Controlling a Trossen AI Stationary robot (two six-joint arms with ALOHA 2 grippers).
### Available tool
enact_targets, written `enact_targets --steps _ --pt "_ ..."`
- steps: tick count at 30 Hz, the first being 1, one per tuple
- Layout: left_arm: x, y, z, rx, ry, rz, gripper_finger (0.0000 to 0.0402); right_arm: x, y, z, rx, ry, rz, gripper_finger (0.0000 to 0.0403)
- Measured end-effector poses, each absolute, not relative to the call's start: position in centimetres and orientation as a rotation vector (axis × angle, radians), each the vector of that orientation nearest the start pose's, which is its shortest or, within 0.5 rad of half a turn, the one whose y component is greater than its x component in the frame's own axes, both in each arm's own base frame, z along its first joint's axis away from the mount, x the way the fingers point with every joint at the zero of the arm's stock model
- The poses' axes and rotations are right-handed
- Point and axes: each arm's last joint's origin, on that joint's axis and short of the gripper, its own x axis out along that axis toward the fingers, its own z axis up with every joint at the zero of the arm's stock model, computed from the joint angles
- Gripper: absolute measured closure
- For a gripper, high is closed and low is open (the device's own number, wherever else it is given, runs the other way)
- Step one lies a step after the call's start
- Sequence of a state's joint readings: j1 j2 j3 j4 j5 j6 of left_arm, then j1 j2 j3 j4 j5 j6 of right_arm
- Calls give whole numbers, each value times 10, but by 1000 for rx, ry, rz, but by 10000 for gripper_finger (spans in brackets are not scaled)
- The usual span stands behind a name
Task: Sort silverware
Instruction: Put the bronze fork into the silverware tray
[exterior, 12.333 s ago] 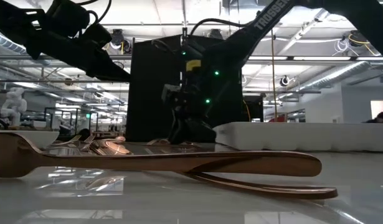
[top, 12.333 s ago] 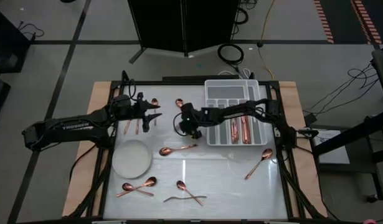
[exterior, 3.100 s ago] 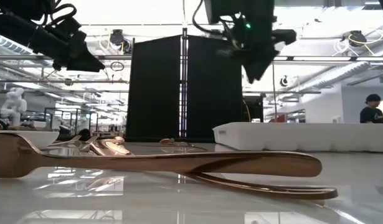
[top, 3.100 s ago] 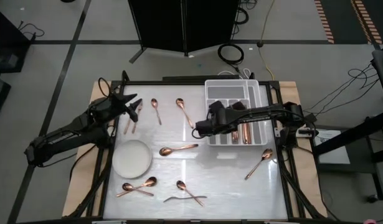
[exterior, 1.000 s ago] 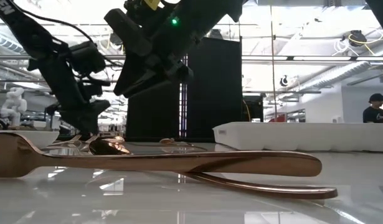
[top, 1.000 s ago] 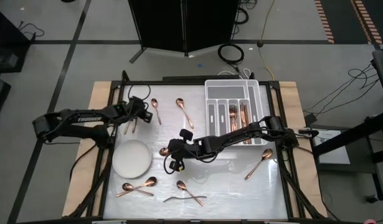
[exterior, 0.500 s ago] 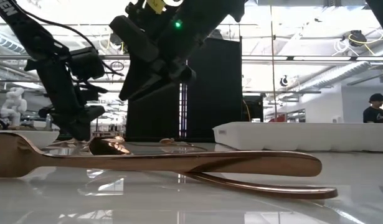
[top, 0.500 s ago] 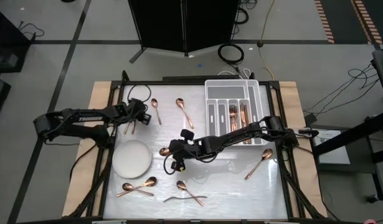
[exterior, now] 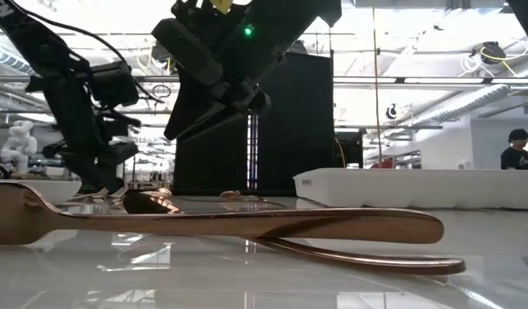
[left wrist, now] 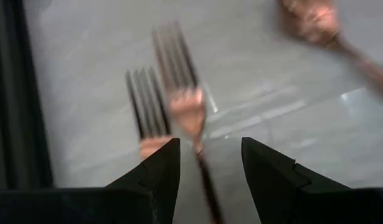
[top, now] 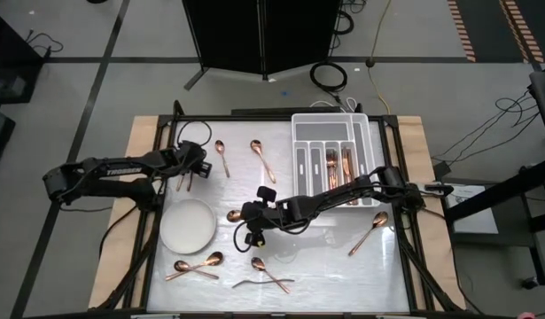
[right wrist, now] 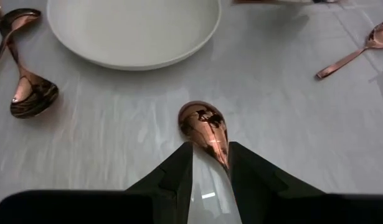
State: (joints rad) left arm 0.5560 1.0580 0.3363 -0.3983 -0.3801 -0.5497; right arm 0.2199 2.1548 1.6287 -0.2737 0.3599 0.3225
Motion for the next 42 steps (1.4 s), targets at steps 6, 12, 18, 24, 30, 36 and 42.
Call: enact_targets --steps 6,12,18,24,30,36,42 --pt "126 89 130 -550 905 1148 230 464 93 185 75 734 -253 310" --pt "132 86 131 -537 880 1114 230 464 93 185 76 734 -253 310" --pt "132 87 128 -515 904 1136 230 464 93 185 75 734 -252 310" --pt "133 87 125 -513 925 1140 230 464 93 185 75 735 -253 310" --pt "135 87 121 -529 949 1116 230 464 93 184 64 744 -250 310" --pt "143 90 120 -540 908 1031 237 463 93 184 59 752 -251 310" --pt "147 90 122 -528 891 979 295 463 93 184 58 752 -250 310"
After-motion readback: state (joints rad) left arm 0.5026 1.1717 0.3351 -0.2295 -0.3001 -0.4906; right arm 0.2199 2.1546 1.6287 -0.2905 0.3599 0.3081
